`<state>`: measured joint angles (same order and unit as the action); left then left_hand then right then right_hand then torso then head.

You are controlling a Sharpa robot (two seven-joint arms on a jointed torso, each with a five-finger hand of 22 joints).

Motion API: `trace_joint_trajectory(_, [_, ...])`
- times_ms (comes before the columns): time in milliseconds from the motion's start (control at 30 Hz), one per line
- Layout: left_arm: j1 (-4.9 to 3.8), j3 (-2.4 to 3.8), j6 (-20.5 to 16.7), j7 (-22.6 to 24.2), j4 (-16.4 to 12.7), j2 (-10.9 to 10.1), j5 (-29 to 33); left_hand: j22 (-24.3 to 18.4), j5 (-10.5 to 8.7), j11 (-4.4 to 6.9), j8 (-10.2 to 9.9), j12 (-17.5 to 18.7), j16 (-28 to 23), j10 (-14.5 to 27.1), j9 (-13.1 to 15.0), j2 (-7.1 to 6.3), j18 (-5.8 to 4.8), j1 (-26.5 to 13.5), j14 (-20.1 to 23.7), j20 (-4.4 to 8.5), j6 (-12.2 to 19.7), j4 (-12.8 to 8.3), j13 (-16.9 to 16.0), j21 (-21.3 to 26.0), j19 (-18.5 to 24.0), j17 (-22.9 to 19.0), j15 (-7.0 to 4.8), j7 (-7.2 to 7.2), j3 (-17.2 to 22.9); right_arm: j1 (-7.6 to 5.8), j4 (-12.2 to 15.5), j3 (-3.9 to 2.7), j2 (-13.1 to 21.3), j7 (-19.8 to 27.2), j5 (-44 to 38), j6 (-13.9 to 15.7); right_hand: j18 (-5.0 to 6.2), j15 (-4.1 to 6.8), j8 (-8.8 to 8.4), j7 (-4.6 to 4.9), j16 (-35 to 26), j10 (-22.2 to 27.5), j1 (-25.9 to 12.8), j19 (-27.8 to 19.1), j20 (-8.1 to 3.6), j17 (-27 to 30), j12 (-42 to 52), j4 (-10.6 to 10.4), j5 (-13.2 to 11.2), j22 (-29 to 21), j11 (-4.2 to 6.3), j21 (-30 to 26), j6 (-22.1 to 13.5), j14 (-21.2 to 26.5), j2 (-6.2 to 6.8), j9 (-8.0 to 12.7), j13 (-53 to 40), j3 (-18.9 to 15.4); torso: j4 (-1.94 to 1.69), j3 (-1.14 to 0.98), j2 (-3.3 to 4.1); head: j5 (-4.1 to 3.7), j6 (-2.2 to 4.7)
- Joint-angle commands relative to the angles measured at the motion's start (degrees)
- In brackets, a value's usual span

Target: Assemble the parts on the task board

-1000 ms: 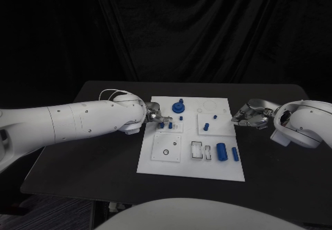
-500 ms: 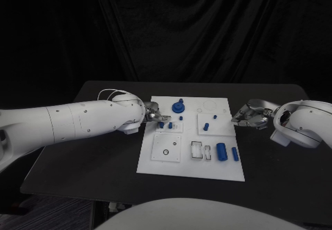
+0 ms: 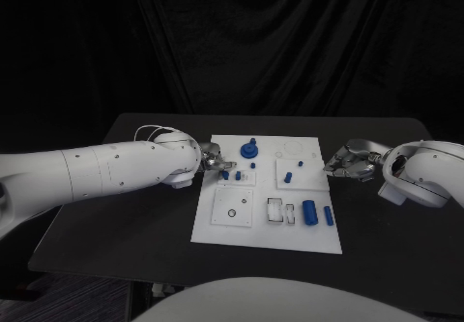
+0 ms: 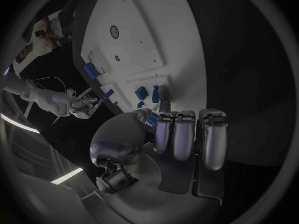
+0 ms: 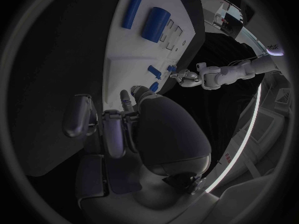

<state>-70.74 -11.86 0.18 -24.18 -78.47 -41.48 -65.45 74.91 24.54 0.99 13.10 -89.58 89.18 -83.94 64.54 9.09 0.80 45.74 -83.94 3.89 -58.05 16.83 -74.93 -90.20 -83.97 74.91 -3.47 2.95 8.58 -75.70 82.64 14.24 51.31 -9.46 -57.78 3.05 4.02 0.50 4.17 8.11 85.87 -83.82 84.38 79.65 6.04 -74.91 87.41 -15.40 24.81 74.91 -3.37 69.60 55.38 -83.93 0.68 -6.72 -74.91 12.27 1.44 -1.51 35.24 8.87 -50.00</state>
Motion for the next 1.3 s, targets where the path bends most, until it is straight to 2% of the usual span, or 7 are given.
trace_joint_trajectory(33, [0.43,-0.22,0.6,0.5,-0.1,-0.1,0.1,15.1,0.29,0.03,0.3,0.3,-0.1,-5.3,0.1,0.04,-0.80,0.6,-5.3,-0.03,-0.2,0.0,-14.4,0.2,-6.0,13.1,-0.16,-0.27,0.4,0.14,0.0,-0.04,0.0,-1.0,-0.3,-0.5,0.87,-0.17,0.23,-0.01,-0.3,-1.3,0.6,-0.3,-0.18,-8.8,-0.2,0.0,0.3,8.5,-0.17,-0.3,0.4,-3.3,0.03,-0.1,-10.3,0.3,-0.02,-0.02,-0.01,0.07,0.00])
trace_joint_trajectory(267, [0.43,-0.22,0.8,1.3,-0.2,-0.1,0.1,15.1,0.59,0.05,0.4,0.4,-0.1,-5.2,0.3,0.14,-0.80,0.7,-5.3,-0.01,-0.2,0.0,-14.4,0.2,-6.0,13.1,-0.17,-0.29,0.6,0.14,0.0,-0.04,0.0,-1.0,-0.3,-0.6,0.87,-0.17,0.23,-0.01,-0.3,-1.3,0.6,-0.3,-0.18,-8.8,-0.2,0.0,0.3,8.5,-0.17,-0.3,0.4,-3.3,0.03,-0.1,-10.3,0.3,-0.03,0.02,0.06,0.08,0.00])
trace_joint_trajectory(400, [0.43,-0.22,1.1,1.5,-0.2,-0.1,0.1,15.1,2.15,0.16,0.8,0.3,0.0,-5.2,0.9,0.50,-0.80,1.3,-5.4,0.06,-0.4,0.0,-14.4,0.2,-6.0,13.3,-0.25,-0.44,1.4,0.14,0.0,-0.04,0.0,-1.0,-0.3,-0.6,0.89,-0.16,0.26,-0.03,-0.3,-1.3,0.6,-0.4,-0.19,-8.9,-0.2,0.0,0.3,8.5,-0.16,-0.3,0.5,-3.3,-0.03,-0.1,-10.3,0.4,-0.08,0.00,0.05,0.04,0.00])
trace_joint_trajectory(467, [0.43,-0.22,1.3,1.5,-0.2,-0.1,0.1,15.1,3.57,0.29,1.2,0.3,0.0,-5.2,1.3,0.13,-0.80,2.1,-5.4,0.16,-0.7,-0.1,-14.4,0.2,-6.0,13.4,-0.35,-0.60,2.1,0.14,0.0,-0.04,0.1,-1.1,-0.3,-0.6,0.89,-0.16,0.26,-0.03,-0.3,-1.3,0.6,-0.4,-0.19,-8.9,-0.2,0.0,0.3,8.5,-0.16,-0.3,0.5,-3.3,-0.03,-0.1,-10.3,0.4,-0.08,-0.01,0.05,0.05,0.00])
trace_joint_trajectory(867, [0.43,-0.22,1.6,2.1,-0.7,-0.6,0.1,15.1,4.85,0.73,2.9,0.2,0.3,-5.3,3.3,0.04,-0.80,2.8,-5.7,0.46,-2.0,0.0,-14.5,0.2,-6.0,14.0,-0.69,-1.15,3.6,0.14,0.1,-0.04,0.0,-1.1,-0.3,-0.7,0.89,-0.16,0.26,-0.03,-0.3,-1.3,0.6,-0.4,-0.19,-8.9,-0.2,0.0,0.3,8.5,-0.16,-0.3,0.5,-3.3,-0.03,-0.1,-10.3,0.4,0.00,-0.01,0.05,0.16,0.00])
trace_joint_trajectory(1167, [0.43,-0.22,0.9,2.5,-0.5,-0.6,0.1,15.1,4.49,0.73,2.9,0.4,0.2,-5.2,4.0,-0.29,-0.80,2.7,-5.5,0.56,-1.0,0.0,-14.3,0.2,-6.0,13.7,-0.76,-1.04,3.8,0.14,0.0,-0.04,-0.1,-1.2,-0.3,-0.8,0.90,-0.14,0.29,-0.05,-0.3,-1.3,0.6,-0.4,-0.20,-8.8,-0.2,0.0,0.3,8.5,-0.14,-0.4,0.5,-3.3,-0.10,-0.1,-10.3,0.5,-0.02,-0.03,0.02,0.22,0.00])
trace_joint_trajectory(1300, [0.43,-0.22,-0.4,2.9,-0.4,-0.7,0.1,15.1,2.60,0.49,2.6,0.4,0.0,-5.1,4.7,-0.73,-0.80,2.1,-5.4,0.48,0.6,0.0,-14.3,0.2,-6.0,13.4,-0.62,-0.68,3.8,0.14,0.0,-0.04,0.0,-1.1,-0.3,-0.7,0.90,-0.14,0.29,-0.05,-0.3,-1.3,0.6,-0.4,-0.20,-8.8,-0.2,0.0,0.3,8.5,-0.14,-0.4,0.5,-3.3,-0.10,-0.1,-10.3,0.5,0.00,-0.02,0.01,0.22,0.00])
